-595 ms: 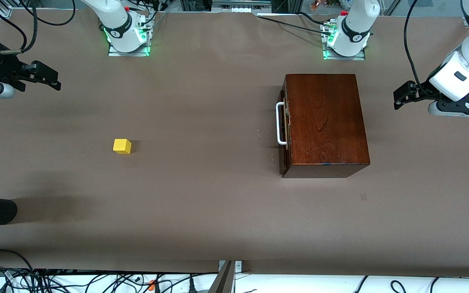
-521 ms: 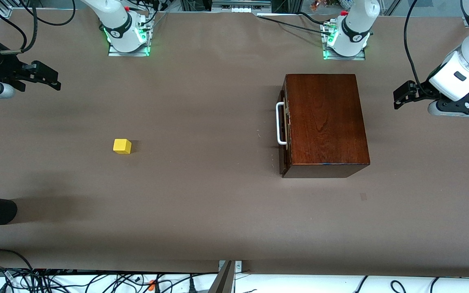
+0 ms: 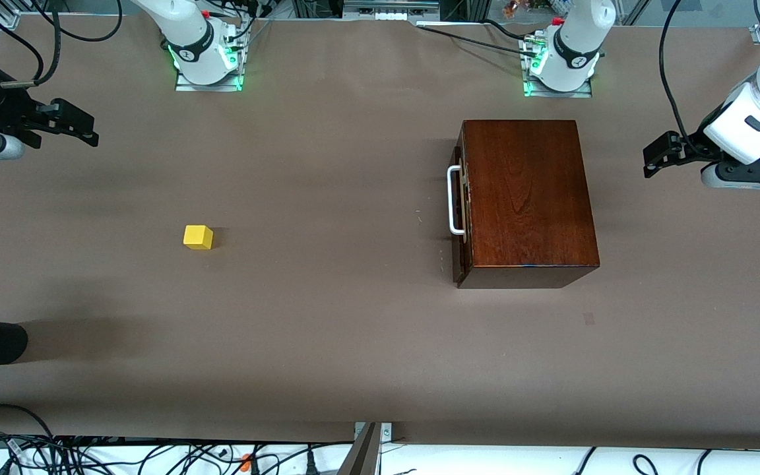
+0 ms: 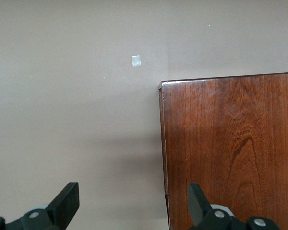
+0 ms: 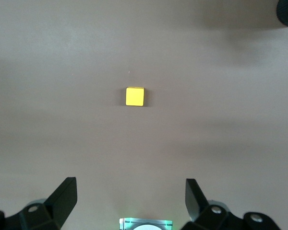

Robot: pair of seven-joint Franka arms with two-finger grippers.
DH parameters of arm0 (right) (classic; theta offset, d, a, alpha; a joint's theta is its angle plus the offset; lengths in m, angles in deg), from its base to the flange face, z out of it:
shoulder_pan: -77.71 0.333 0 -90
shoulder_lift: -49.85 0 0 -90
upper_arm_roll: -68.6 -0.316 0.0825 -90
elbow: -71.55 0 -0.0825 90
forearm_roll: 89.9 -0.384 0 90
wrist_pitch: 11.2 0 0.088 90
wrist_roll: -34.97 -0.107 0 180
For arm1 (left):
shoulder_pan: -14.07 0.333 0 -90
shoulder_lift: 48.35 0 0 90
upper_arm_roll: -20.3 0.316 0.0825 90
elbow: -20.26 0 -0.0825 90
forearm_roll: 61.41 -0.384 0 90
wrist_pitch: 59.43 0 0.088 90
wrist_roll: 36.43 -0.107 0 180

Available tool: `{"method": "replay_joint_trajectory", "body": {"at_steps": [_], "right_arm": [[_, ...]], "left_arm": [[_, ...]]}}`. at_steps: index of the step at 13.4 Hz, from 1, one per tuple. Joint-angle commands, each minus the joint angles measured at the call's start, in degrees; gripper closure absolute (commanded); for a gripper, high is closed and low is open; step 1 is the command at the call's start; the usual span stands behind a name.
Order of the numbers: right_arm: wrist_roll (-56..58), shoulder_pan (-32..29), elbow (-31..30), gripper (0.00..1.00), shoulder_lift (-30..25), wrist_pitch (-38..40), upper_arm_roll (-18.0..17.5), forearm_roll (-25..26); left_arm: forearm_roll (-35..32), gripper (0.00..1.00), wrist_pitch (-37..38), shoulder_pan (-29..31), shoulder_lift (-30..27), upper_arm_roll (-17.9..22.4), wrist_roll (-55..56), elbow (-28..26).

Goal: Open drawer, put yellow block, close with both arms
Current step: 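Move the left gripper toward the white drawer handle of the box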

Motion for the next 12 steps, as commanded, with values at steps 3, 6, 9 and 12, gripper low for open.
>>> {"method": "replay_joint_trajectory", "body": {"at_steps": [3, 6, 9, 12], "right_arm": [[0.01, -0.25, 1.11, 0.00, -0.06, 1.19, -0.13, -0.02], [0.01, -0.16, 1.11, 0.00, -0.06, 1.10, -0.13, 0.06], [0.01, -0.25, 1.11, 0.00, -0.06, 1.10, -0.13, 0.06], [0.01, -0.16, 1.11, 0.00, -0.06, 1.19, -0.05, 0.07]], "left_arm": [[1.22, 0.00, 4.58, 0.00, 1.23, 0.19, -1.44, 2.01], [1.13, 0.00, 8.37, -0.97, 3.51, 0.02, -1.44, 3.33], [1.48, 0.00, 13.10, -1.93, 4.92, -4.10, -1.27, 3.24], [1.57, 0.00, 12.77, -3.08, 9.92, -11.48, 0.66, 3.59]]}}
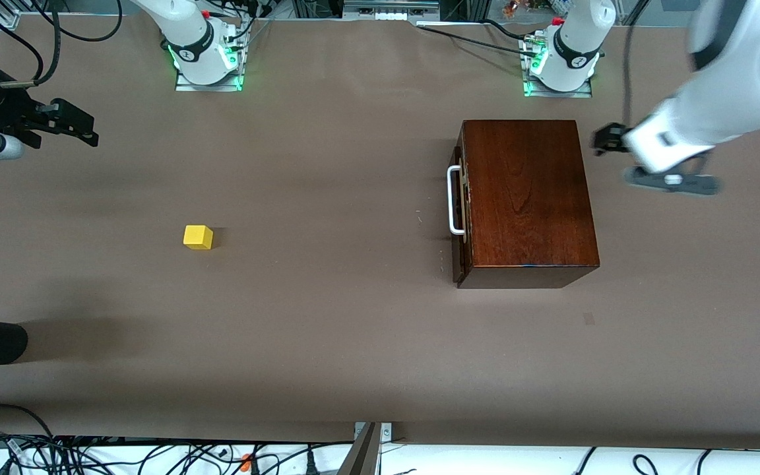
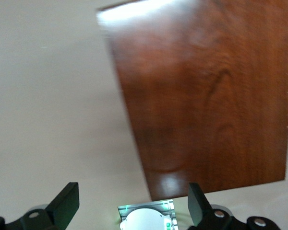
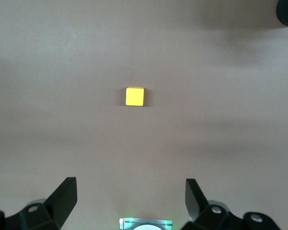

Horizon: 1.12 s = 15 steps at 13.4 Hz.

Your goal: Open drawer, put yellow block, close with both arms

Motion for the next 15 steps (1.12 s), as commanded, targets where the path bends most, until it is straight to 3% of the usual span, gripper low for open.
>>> {"method": "replay_joint_trajectory", "body": {"at_steps": [1, 4, 9, 15], "right_arm": [[0.01, -0.25, 1.10, 0.00, -0.06, 1.10, -0.08, 0.06], [0.01, -0.25, 1.10, 0.00, -0.06, 1.19, -0.08, 0.06], [0.01, -0.25, 1.01, 0.00, -0.06, 1.28, -0.08, 0.06], [0.01, -0.25, 1.01, 0.00, -0.06, 1.28, 0.01, 0.06]], "left_arm": [[1.09, 0.00, 0.22, -1.46, 6.09, -4.86, 3.60, 4.67], [0.91, 0.00, -3.01, -5.40, 12.51, -6.99, 12.12, 9.34], [0.12, 0.00, -15.14, -13.76, 19.63, -6.64, 28.11, 9.53], [-9.45, 0.00, -18.77, -22.10, 24.04, -6.72, 42.37, 9.09]]}}
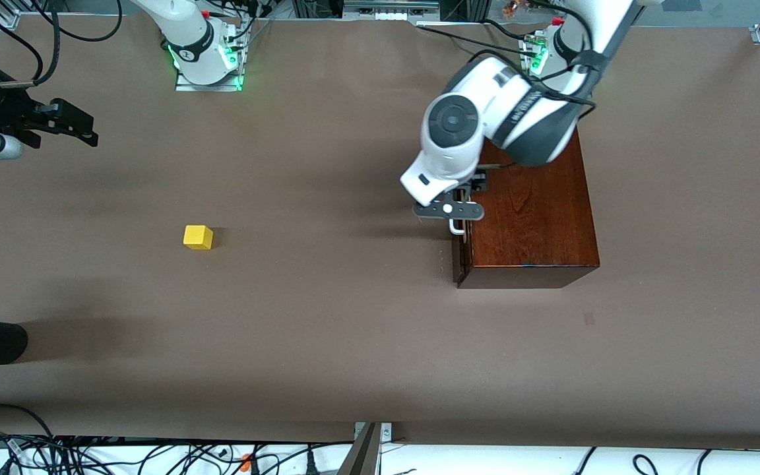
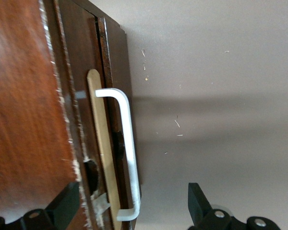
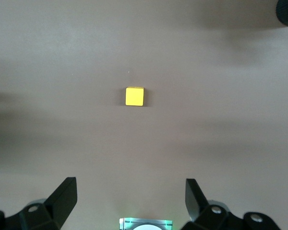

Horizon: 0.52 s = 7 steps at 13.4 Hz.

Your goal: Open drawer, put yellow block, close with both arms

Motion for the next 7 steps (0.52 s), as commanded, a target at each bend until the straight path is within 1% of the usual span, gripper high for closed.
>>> {"method": "replay_joint_trajectory", "body": {"at_steps": [1, 4, 7], "right_arm": [[0.01, -0.24, 1.09, 0.00, -0.05, 1.15, -0.13, 0.06], [0.10, -0.24, 1.09, 0.00, -0.05, 1.15, -0.04, 0.06], [0.10, -0.24, 1.09, 0.00, -0.05, 1.07, -0.04, 0.06]], "left_arm": [[-4.93, 0.00, -0.12, -3.33, 2.90, 0.48, 4.94, 1.75], [-10.47, 0.00, -0.12, -5.88, 4.40, 0.48, 8.72, 1.40], [-13.02, 0.00, -1.60, -7.29, 7.21, 0.57, 11.71, 1.31]]}}
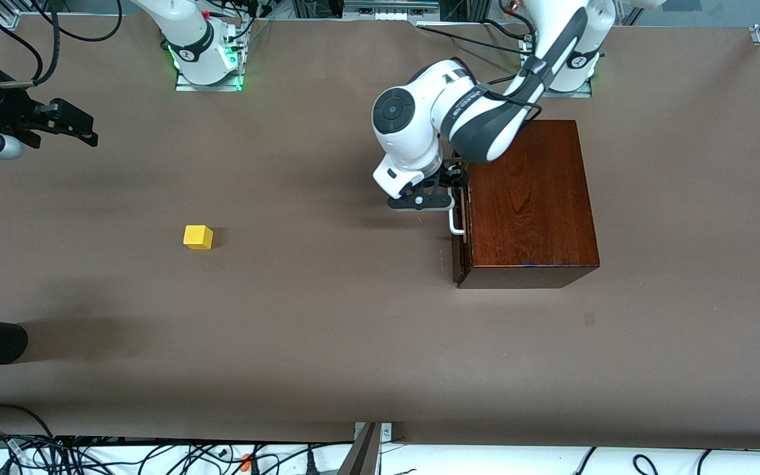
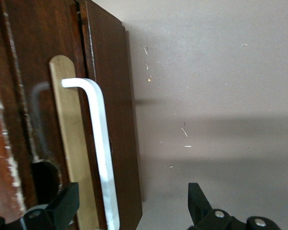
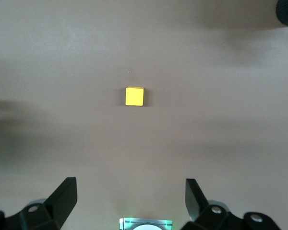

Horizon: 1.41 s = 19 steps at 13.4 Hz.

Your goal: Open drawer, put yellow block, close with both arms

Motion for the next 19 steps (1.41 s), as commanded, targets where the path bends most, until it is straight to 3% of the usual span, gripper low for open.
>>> {"method": "replay_joint_trajectory", "body": {"at_steps": [1, 9, 19], "right_arm": [[0.10, -0.24, 1.09, 0.00, -0.05, 1.15, -0.06, 0.06], [0.10, -0.24, 1.01, 0.00, -0.05, 1.15, -0.06, 0.06], [1.07, -0.41, 1.09, 0.00, 0.74, -1.40, 0.03, 0.06]], "left_arm": [[-4.74, 0.00, -0.83, -1.98, 3.38, 0.47, 4.00, 1.31], [-5.64, 0.00, -5.04, -3.21, 7.00, 0.29, 10.68, 1.31], [-3.19, 0.00, -11.64, -3.91, 7.35, 0.29, 11.22, 2.45]]}}
